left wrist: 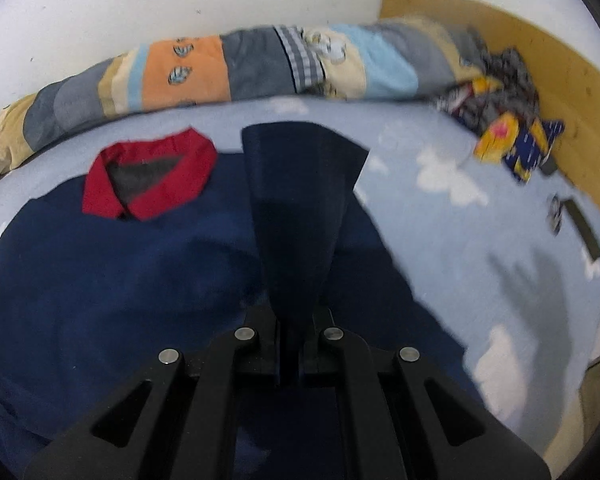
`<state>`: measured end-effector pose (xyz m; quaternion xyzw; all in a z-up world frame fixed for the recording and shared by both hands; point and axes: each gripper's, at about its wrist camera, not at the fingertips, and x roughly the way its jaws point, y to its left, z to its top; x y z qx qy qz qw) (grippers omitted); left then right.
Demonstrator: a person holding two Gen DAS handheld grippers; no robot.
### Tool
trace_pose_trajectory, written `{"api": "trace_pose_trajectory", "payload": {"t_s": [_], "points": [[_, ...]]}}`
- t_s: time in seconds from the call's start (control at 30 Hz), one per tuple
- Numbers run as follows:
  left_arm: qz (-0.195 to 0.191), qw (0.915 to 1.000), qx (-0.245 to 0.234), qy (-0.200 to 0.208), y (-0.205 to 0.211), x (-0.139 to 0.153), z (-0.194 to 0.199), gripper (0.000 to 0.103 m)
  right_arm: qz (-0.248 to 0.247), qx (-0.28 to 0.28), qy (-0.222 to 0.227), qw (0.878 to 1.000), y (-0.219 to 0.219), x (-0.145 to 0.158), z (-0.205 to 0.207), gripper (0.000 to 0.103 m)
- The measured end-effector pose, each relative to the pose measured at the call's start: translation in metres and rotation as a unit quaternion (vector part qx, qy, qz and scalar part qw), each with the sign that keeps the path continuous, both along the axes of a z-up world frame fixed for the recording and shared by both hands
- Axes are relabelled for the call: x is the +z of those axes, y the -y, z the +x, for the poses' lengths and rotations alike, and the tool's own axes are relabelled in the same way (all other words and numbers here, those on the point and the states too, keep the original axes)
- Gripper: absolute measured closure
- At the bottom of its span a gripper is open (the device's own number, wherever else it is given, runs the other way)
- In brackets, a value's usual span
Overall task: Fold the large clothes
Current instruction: 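Fold the held sleeve over the jacket body and open the left gripper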
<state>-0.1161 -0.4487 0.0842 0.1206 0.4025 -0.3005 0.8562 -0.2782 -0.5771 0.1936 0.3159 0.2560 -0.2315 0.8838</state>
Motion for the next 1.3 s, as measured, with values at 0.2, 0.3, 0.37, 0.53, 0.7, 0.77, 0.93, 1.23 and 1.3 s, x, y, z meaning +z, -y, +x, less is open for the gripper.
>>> {"api": "trace_pose_trajectory", "payload": {"t_s": [0.2,0.3,0.37,0.53,0.7,0.77,0.93,1.23,1.3], "points": [[0.085,0.9945,-0.053,0.031,0.009,-0.028,-0.037,0.077,0.006,0.002,-0.001,1.0,0.0,-0.001,0.001,0.048],[0.109,0.9879,-0.09,0.063,0.003,-0.025,-0.063,0.053,0.011,0.0,-0.002,1.0,0.001,-0.002,0.0,0.048],[0.112,0.9854,-0.115,0.057,-0.009,-0.022,-0.076,0.034,0.012,0.0,-0.002,1.0,0.001,-0.003,0.0,0.048],[0.105,0.9762,-0.185,0.043,-0.046,-0.01,-0.099,0.023,0.015,0.002,-0.003,1.0,0.0,-0.003,0.002,0.048],[0.101,0.988,-0.109,0.044,-0.102,0.005,-0.049,0.022,0.015,0.015,-0.01,1.0,-0.008,-0.006,0.009,0.048],[0.105,0.9927,-0.043,0.04,-0.127,0.006,-0.01,0.022,0.017,0.022,-0.016,0.999,-0.011,-0.008,0.013,0.048],[0.096,0.9889,0.112,-0.018,-0.194,-0.01,0.079,0.022,0.021,0.042,-0.038,0.998,-0.021,-0.018,0.026,0.048],[0.044,0.9592,0.265,-0.089,-0.317,-0.03,0.085,0.008,0.038,0.039,-0.067,0.996,-0.016,-0.032,0.034,0.048],[0.036,0.9589,0.268,-0.087,-0.336,-0.026,0.066,0.008,0.049,0.034,-0.073,0.996,-0.01,-0.036,0.032,0.048]]}}
